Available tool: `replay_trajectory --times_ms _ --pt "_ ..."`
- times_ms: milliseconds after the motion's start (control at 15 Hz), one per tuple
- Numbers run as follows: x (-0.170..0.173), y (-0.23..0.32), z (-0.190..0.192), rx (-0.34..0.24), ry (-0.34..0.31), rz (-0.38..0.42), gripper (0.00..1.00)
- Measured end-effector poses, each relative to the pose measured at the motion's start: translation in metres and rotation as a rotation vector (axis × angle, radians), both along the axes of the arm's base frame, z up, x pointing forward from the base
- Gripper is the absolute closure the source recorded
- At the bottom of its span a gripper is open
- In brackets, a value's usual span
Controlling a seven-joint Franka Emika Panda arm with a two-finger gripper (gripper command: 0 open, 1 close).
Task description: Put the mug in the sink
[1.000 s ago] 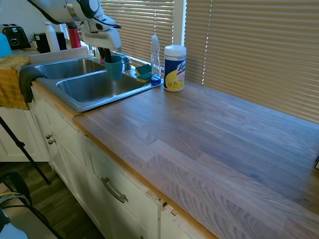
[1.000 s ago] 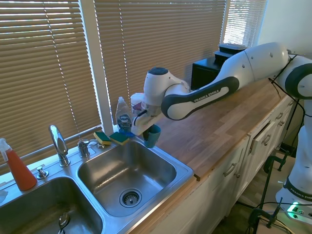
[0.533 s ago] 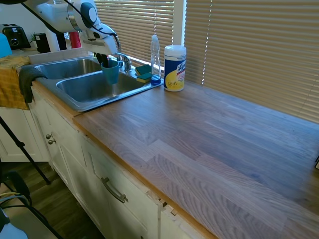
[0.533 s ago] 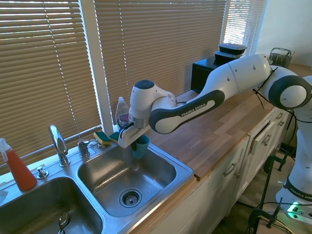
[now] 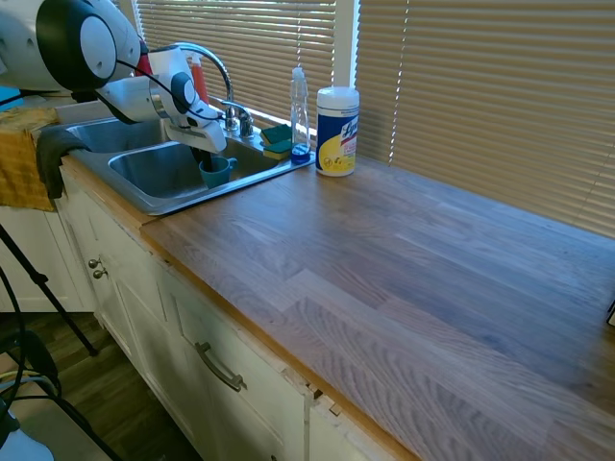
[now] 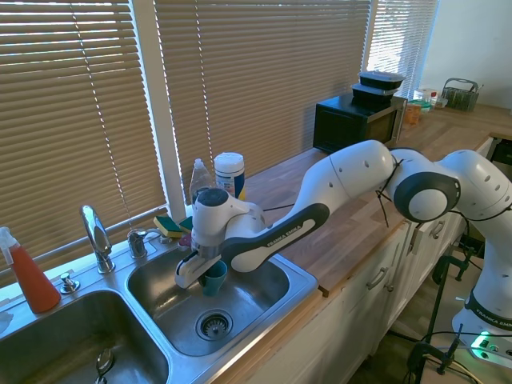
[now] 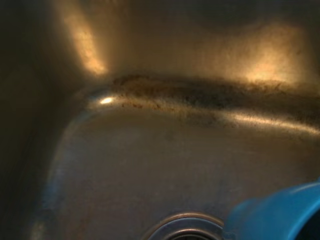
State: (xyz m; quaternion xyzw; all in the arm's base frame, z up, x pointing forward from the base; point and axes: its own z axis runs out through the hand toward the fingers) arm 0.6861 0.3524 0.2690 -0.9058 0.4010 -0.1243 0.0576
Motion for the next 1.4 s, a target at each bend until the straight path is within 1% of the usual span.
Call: replay_trajectory --times_ms 467,667,733,1400 --pt "0.014 0.002 -0.071 0.006 0.045 -0.044 1.0" --pt "0.021 0.003 -0.077 0.015 0.045 -0.055 1.0" --pt "0.023 0.003 -0.077 0.014 0.047 -0.058 0.0" --pt "0.031 0.007 -0.075 0.018 0.039 -0.06 0.0"
